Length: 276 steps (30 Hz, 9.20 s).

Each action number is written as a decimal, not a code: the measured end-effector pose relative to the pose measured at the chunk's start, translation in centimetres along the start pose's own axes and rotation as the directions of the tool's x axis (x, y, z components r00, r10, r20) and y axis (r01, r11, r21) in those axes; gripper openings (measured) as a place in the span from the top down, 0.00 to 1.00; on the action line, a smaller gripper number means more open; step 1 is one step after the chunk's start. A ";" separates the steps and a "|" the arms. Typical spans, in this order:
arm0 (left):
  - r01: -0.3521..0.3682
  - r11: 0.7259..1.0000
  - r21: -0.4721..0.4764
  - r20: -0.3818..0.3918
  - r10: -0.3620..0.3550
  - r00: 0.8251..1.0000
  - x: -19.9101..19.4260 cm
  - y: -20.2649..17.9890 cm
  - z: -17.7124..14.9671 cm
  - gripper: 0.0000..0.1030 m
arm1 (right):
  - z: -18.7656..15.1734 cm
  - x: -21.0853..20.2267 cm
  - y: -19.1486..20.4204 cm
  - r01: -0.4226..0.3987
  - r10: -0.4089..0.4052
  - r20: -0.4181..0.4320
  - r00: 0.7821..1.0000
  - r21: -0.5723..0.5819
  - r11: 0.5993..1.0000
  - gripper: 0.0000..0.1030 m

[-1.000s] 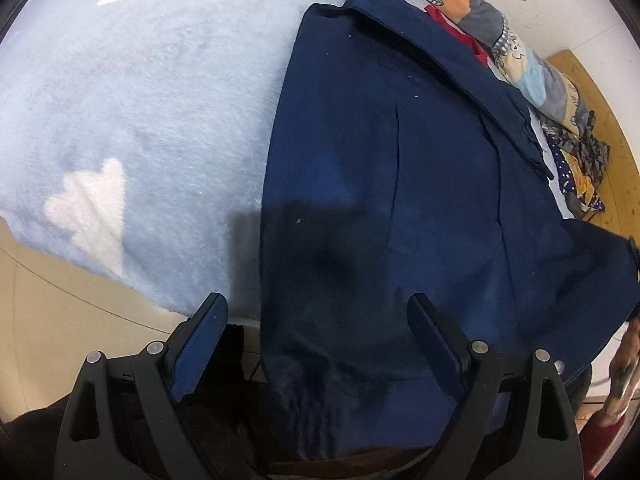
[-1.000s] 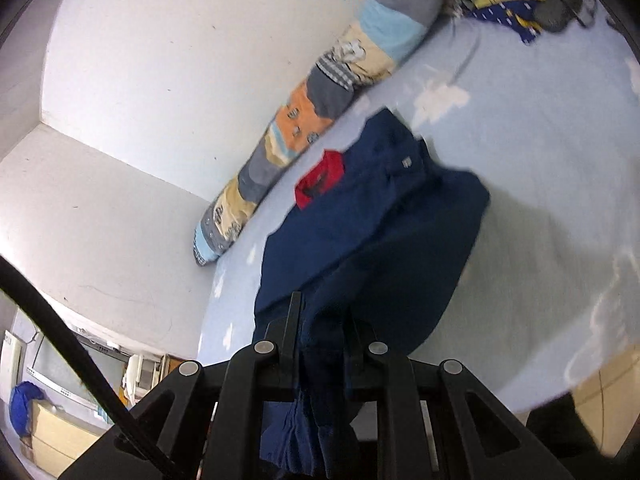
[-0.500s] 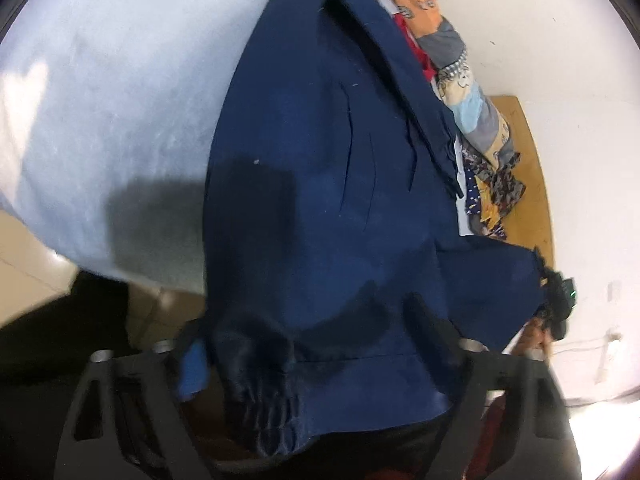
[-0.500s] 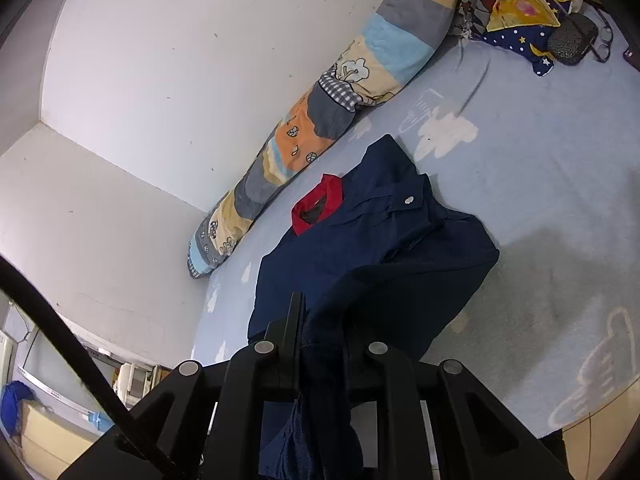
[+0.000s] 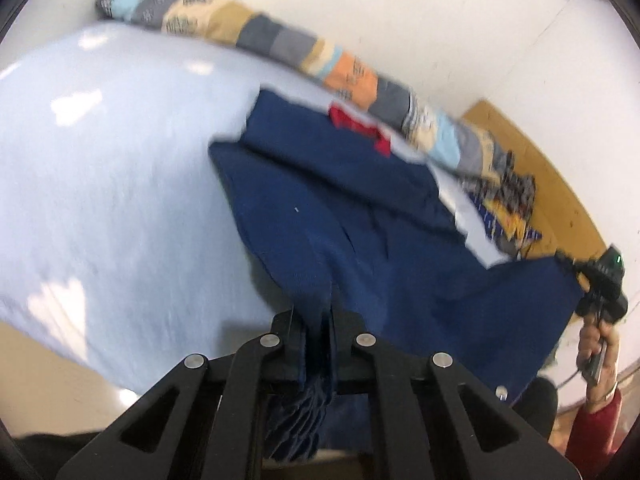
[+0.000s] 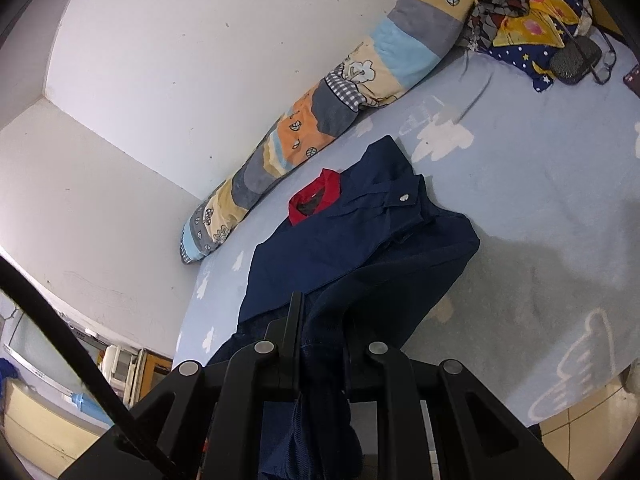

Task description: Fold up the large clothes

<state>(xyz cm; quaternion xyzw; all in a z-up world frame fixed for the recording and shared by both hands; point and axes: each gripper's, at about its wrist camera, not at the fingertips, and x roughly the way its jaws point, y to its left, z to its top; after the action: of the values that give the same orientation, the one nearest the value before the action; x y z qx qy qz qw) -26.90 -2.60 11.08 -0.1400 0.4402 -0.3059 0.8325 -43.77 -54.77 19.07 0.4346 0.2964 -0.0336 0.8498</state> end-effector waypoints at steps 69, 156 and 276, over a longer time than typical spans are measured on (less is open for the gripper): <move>-0.360 0.884 0.299 -0.025 0.385 0.923 36.7 -3.4 26.8 0.29 | 21.0 38.3 -6.5 0.397 -0.443 -0.138 0.886 -0.268 0.878 0.74; -0.421 0.891 0.172 -0.038 0.433 0.901 20.5 -7.4 10.8 0.19 | 0.6 25.0 7.1 0.400 -0.462 -0.056 0.885 -0.415 0.817 0.19; -0.618 0.680 0.395 0.063 0.651 0.756 36.2 -11.1 14.9 0.21 | 10.4 21.4 -4.5 0.079 -0.079 -0.156 0.985 -0.007 0.997 0.81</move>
<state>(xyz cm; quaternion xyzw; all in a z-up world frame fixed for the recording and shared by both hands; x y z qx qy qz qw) -3.61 -34.66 1.73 0.2035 0.4246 -0.0854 0.8781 -22.68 -61.16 9.04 0.4233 0.3791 -0.0327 0.8222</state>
